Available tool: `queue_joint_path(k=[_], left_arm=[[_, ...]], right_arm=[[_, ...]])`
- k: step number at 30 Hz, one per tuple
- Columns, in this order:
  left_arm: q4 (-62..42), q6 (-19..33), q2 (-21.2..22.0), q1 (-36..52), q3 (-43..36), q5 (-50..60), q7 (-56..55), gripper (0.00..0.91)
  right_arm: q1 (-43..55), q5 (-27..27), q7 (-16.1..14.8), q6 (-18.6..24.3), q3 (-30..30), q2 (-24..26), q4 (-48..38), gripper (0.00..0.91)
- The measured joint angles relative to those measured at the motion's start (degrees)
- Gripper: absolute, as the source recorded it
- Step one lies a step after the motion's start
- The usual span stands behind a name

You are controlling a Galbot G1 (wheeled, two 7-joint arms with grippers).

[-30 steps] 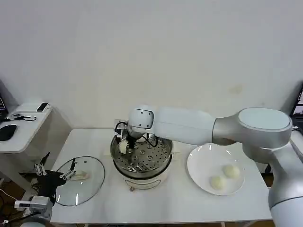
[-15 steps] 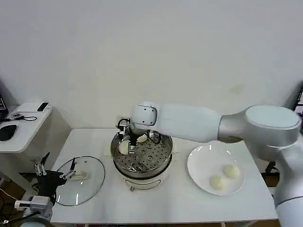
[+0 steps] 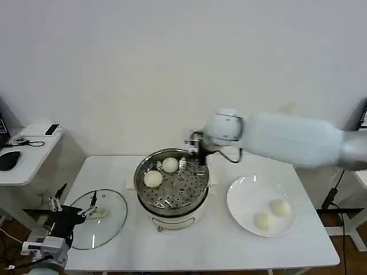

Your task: Take steamed baozi put them in steamer then cover it.

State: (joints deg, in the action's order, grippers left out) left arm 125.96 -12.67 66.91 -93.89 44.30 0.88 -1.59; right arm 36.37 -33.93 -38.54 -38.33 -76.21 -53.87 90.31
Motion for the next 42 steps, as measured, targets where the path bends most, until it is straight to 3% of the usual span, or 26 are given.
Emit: queue_joint_path(k=[7,15,23,31,42], left_arm=[[-0.2,-0.1,-0.2,0.1,-1.0,0.2,0.0,0.907],[-1.3,0.1,0.1,0.2,-2.1,0.6,0.0,0.907],[-1.9,0.2,1.0,0.2,-3.3,1.6,0.0,0.907],[-2.9,0.3,1.6,-0.2,-3.7,2.4,0.0,0.907],[-3.2,0.3,2.5,-1.1,-2.9,3.3,0.0,0.907]], right_arm=[[-0.1,7.9,-4.1,3.8,0.0,14.7,6.9,0.907],[-3.5,17.1,-6.3,8.7,-0.1,28.6,12.2,0.907],[-15.4,25.0,-8.3,14.0,7.5,38.5,14.3,0.907],[-25.6,30.2,-9.0,18.2,13.5,41.7,13.8,0.907],[-38.7,33.7,-9.2,20.2,22.5,38.5,10.2,0.907]])
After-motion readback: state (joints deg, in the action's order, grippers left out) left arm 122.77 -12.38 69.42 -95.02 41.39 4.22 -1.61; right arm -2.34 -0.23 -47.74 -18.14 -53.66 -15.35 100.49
